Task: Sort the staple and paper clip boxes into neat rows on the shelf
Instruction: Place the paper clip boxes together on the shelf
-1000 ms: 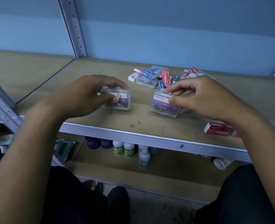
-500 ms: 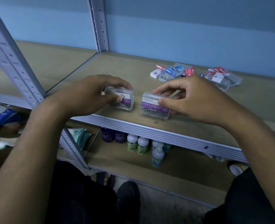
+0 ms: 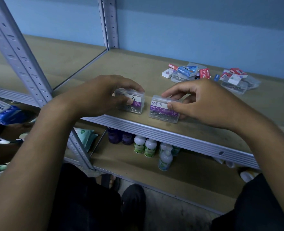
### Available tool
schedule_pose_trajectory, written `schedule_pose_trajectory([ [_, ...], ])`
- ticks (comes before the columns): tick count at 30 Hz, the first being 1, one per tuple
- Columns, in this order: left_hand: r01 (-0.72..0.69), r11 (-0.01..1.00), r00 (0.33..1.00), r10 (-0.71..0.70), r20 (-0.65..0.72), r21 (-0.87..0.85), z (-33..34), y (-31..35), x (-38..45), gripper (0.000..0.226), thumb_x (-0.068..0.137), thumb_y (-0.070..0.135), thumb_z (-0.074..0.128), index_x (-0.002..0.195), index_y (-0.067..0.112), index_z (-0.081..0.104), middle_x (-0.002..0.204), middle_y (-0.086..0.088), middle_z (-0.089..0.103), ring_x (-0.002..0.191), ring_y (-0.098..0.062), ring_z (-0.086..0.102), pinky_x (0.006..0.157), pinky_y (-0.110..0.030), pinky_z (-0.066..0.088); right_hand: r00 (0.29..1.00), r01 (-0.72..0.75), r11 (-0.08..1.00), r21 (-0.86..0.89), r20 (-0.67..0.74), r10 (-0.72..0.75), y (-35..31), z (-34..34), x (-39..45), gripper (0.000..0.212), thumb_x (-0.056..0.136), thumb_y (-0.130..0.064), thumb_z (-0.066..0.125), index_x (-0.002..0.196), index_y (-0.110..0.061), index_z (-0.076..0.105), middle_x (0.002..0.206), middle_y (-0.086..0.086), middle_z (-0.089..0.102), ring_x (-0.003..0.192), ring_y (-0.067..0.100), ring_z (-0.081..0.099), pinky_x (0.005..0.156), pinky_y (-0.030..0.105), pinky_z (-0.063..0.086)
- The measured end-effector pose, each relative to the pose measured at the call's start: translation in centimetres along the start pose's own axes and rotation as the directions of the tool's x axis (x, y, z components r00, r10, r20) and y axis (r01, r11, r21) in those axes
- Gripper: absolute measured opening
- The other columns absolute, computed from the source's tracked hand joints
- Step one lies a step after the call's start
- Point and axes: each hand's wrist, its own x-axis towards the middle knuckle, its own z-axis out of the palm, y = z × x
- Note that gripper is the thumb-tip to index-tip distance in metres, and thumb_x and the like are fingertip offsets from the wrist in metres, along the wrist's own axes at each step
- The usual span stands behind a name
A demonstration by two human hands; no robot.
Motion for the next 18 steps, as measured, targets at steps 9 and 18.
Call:
schedule_pose_trajectory([
  [9,-0.009,1.0,1.0,0.009,0.005,0.002,0.2,0.3,0.4,0.037,0.093,0.025,0.065,0.123,0.046,0.061,0.121,0.02,0.061,0.11,-0.004,0.055,0.087,-0.024,0.042,1.0,-0.003,0.999,-0.035,0.021,0.003,0.1,-0.4,-0.4,0.025,0.088,-0.031,0.075,0.112,-0.038,0.074,0.099,-0.014,0.072,0.072,-0.017,0.061,0.071,0.007,0.046],
  [18,-0.079,0.997,0.979,0.081,-0.185,0.019,-0.1,3.1,1.2,0.035,0.089,0.041,0.063,0.124,0.039,0.062,0.12,0.017,0.063,0.113,-0.007,0.057,0.097,-0.038,0.051,0.996,-0.038,0.997,0.068,-0.084,0.044,1.7,-2.1,-1.4,0.017,0.093,-0.037,0.068,0.109,-0.037,0.075,0.096,-0.016,0.073,0.087,-0.002,0.068,0.091,0.036,0.057],
])
